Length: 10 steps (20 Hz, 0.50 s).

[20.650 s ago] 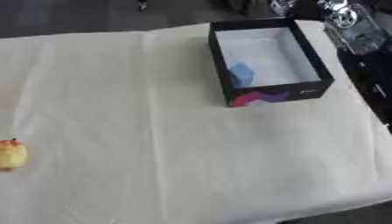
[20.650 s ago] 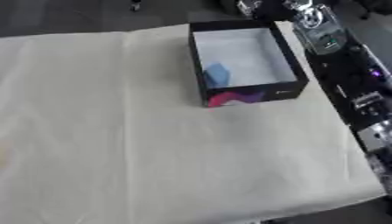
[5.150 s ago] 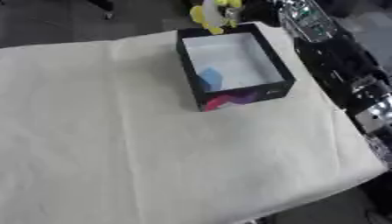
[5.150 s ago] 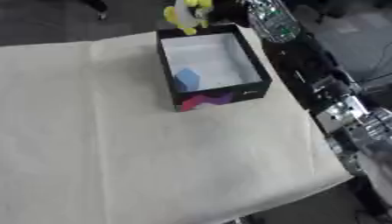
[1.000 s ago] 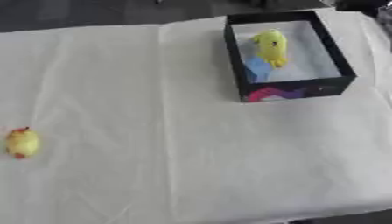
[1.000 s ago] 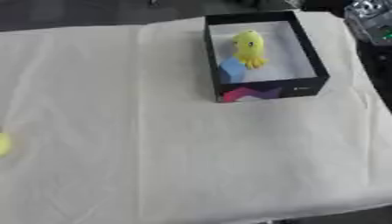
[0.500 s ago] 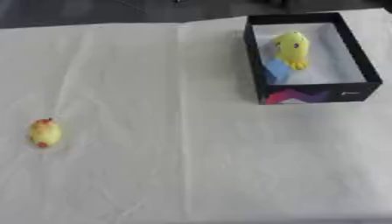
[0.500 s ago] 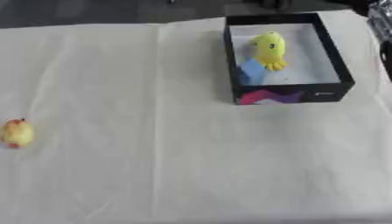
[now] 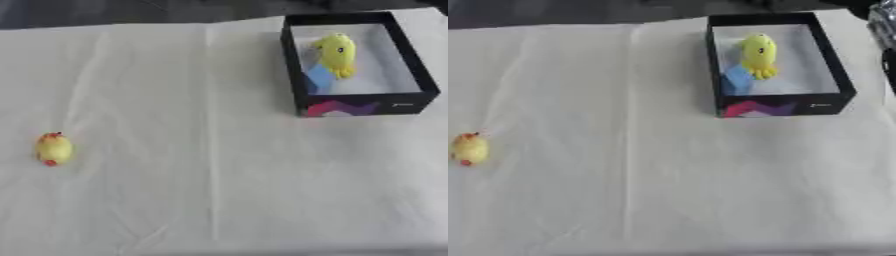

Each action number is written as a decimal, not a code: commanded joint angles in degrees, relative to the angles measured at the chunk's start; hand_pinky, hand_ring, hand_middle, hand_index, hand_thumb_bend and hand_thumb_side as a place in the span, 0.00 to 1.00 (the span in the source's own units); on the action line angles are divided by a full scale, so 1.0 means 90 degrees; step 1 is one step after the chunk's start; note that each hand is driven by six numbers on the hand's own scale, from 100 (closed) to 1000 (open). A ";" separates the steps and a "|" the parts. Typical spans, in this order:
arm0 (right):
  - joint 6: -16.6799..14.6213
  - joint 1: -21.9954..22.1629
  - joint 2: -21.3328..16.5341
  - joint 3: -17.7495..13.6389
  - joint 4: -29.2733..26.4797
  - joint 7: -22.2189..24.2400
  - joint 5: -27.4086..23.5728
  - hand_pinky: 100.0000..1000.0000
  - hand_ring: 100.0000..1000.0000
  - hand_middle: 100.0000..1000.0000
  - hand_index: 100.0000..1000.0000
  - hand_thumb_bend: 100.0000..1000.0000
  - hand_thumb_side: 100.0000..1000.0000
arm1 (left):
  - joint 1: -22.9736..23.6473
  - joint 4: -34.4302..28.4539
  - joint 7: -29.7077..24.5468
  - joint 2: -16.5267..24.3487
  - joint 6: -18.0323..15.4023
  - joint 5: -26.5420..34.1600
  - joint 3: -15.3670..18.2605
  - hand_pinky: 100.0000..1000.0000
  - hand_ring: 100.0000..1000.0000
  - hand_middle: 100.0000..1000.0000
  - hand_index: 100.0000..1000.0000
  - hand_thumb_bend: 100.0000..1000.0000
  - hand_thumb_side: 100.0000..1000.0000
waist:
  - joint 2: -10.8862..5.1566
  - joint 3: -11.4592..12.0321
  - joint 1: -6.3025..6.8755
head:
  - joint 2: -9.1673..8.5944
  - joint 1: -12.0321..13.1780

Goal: Pick up the objects with one hand, pass them to the other hand, and then place them into the box on the other side of the table.

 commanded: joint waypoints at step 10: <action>-0.0025 -0.0035 -0.0106 -0.0041 -0.0073 -0.0071 0.0139 0.97 1.00 0.81 1.00 0.00 0.33 | -0.0667 0.0942 0.0231 -0.0955 -0.0074 -0.0918 -0.0319 0.87 0.78 0.75 0.87 0.75 0.22 | -0.0219 -0.0018 -0.0006 | 0.0035 0.0039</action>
